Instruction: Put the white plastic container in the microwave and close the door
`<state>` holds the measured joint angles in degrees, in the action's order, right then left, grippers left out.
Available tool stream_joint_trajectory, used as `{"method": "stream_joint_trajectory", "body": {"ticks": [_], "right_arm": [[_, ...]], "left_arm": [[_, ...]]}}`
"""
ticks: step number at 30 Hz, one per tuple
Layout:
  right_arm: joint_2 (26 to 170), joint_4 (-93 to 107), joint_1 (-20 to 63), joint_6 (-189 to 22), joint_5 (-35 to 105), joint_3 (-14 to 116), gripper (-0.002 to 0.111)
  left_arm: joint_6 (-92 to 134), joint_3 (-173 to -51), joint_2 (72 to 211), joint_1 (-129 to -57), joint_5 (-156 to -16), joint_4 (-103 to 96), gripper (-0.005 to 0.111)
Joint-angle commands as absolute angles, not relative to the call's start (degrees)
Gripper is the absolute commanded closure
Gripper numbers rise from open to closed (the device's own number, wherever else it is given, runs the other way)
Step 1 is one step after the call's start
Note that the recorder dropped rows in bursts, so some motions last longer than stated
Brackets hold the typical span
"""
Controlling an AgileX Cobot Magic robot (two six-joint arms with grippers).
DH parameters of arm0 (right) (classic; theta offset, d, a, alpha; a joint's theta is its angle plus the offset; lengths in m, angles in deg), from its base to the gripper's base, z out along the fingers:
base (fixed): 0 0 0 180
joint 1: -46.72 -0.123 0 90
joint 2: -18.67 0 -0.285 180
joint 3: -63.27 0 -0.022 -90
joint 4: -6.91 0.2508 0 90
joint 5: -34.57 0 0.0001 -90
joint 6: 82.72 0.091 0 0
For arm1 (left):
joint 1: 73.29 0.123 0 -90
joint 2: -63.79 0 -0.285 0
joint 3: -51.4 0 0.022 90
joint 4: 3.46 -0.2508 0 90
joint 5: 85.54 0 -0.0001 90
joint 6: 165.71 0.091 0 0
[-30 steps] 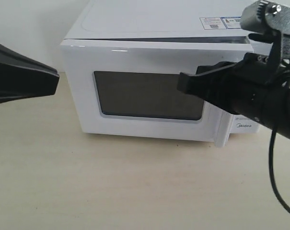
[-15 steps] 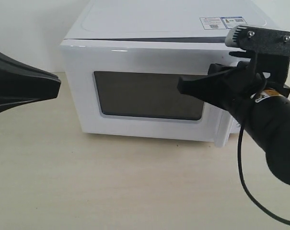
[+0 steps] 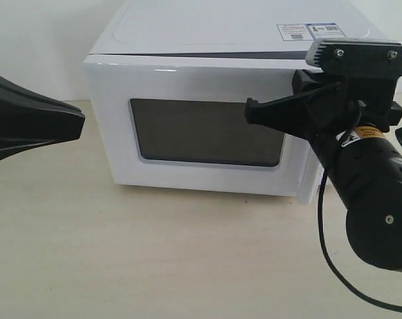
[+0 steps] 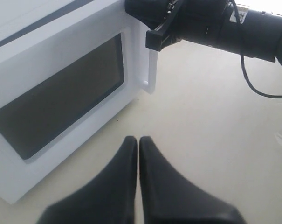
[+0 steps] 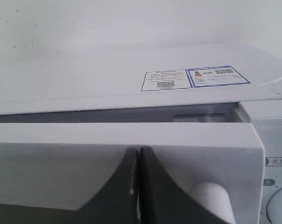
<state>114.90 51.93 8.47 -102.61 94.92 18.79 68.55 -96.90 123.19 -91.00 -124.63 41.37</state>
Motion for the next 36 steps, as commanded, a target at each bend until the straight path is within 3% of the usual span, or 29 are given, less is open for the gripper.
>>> {"method": "stream_joint_trajectory", "body": {"ticks": [1,16,36], "right_arm": [[115.1,52.2,8.5,-102.8,94.2,19.9,0.108],[115.1,57.8,8.5,-106.8,91.5,22.1,0.108],[124.2,57.6,8.5,-102.5,104.0,22.2,0.108]], "left_arm": [[68.7,-96.6,123.3,-91.2,-124.2,41.7,0.103],[68.7,-96.6,123.3,-91.2,-124.6,41.7,0.103],[69.2,-96.6,123.3,-91.2,-124.1,41.7,0.103]]}}
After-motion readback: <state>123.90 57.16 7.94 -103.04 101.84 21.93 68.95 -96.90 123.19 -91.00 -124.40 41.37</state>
